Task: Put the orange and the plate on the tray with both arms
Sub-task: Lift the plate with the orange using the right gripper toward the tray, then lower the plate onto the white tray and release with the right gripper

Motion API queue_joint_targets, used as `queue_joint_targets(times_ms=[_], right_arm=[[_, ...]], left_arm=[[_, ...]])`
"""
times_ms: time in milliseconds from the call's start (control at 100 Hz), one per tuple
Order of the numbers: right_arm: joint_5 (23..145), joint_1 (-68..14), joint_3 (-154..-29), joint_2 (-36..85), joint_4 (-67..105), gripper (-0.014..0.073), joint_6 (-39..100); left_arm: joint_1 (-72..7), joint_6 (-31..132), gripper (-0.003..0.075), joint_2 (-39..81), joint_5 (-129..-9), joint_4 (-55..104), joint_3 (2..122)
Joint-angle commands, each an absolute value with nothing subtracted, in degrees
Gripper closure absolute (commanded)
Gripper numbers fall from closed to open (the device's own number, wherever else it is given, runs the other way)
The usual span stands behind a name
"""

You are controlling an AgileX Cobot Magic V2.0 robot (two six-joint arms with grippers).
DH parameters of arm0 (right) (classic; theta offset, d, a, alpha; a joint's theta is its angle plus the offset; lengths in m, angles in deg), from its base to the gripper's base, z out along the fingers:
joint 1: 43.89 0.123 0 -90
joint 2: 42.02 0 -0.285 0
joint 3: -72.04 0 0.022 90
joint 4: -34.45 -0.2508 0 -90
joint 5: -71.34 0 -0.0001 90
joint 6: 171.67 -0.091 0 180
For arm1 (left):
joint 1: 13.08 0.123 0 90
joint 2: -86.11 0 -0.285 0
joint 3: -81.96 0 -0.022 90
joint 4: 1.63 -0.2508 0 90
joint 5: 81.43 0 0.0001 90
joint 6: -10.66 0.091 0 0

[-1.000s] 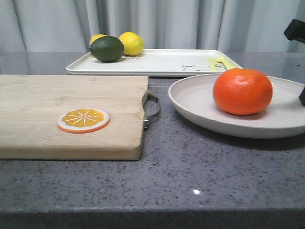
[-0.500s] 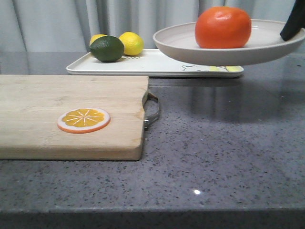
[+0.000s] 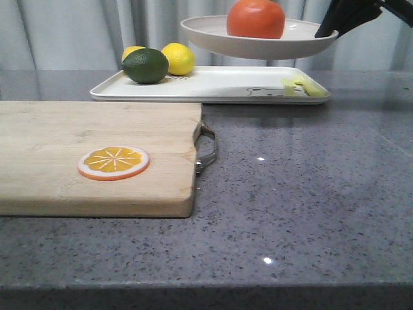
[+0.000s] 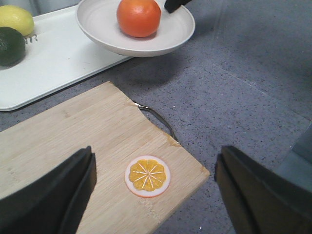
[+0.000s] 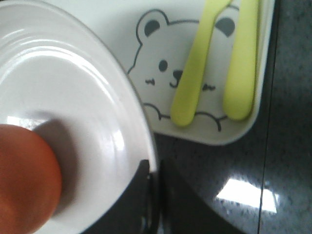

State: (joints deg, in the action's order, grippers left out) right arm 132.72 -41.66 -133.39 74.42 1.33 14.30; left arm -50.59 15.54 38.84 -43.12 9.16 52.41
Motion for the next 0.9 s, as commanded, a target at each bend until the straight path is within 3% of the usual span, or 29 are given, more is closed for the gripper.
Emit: queue_joint_targets(times_ms=[0, 500, 890], right_arm=[[133.23, -40.88, -140.81, 74.87, -2.05, 0.0661, 15.15], [134.86, -37.96, -163.73, 92.93, -2.93, 0.0659, 14.01], [128.31, -38.14, -167.66, 96.92, 0.03, 0.0659, 13.12]], left_arm=[[-50.53, 15.03, 0.023, 39.0, -47.23, 9.88, 53.92], [-50.53, 15.03, 0.023, 39.0, -47.33, 9.88, 53.92], [-50.53, 15.03, 0.023, 39.0, -47.33, 9.88, 53.92]])
